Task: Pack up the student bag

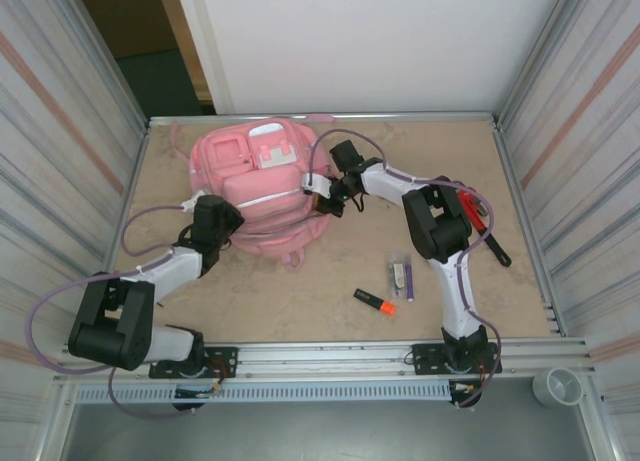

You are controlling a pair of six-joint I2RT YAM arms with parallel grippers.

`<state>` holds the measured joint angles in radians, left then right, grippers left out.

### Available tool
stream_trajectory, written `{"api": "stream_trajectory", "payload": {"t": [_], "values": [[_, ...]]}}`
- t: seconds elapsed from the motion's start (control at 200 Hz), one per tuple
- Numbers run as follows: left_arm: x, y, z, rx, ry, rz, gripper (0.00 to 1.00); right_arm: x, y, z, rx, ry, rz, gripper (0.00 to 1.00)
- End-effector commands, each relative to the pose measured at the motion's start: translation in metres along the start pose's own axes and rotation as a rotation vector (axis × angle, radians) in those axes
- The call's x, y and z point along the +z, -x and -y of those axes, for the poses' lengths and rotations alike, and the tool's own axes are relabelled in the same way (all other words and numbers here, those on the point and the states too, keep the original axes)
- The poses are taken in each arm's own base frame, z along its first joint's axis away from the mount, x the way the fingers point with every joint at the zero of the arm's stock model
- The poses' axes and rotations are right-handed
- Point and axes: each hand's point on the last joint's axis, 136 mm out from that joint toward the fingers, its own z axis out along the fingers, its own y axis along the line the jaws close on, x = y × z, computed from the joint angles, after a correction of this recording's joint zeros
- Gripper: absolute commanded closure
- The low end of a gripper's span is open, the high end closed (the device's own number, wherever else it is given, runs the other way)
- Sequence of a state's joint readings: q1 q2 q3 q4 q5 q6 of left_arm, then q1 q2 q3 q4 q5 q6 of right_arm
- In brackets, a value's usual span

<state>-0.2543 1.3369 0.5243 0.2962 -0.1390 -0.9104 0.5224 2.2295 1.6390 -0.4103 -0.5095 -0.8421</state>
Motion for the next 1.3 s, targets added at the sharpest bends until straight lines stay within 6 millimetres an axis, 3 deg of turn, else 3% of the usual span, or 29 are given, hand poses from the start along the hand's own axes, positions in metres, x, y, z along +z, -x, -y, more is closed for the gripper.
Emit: {"api": "stream_trajectory", "payload": {"t": [0.0,0.13,0.286,0.471,0.561,0.636,0.757,1.293], "values": [[0.0,-0.002,0.012,-0.021,-0.057,-0.003,1.0,-0.027,0.022,0.008,0.012,-0.056,0.069,1.0],[-0.002,0.001,-0.005,-0.064,0.002,0.047,1.0,-0.052,0.029,0.009,0.05,-0.074,0.111,1.0],[-0.009,0.008,-0.025,-0.122,0.058,0.121,1.0,-0.063,0.032,-0.01,0.079,-0.046,0.09,1.0],[-0.013,0.017,-0.016,-0.106,0.04,0.143,1.0,-0.063,0.032,-0.025,0.121,0.006,0.085,1.0],[-0.009,0.014,-0.007,-0.088,0.014,0.111,1.0,-0.058,0.023,-0.009,0.149,-0.03,0.066,1.0],[-0.007,0.009,-0.005,-0.083,0.002,0.085,1.0,-0.05,0.013,0.004,0.17,-0.027,0.026,0.8],[-0.004,0.005,-0.004,-0.079,-0.007,0.064,1.0,-0.036,0.0,0.007,0.125,0.007,-0.023,0.61],[-0.002,0.002,0.002,-0.058,-0.024,0.04,1.0,-0.003,-0.001,-0.005,0.014,0.122,-0.031,0.68]]}}
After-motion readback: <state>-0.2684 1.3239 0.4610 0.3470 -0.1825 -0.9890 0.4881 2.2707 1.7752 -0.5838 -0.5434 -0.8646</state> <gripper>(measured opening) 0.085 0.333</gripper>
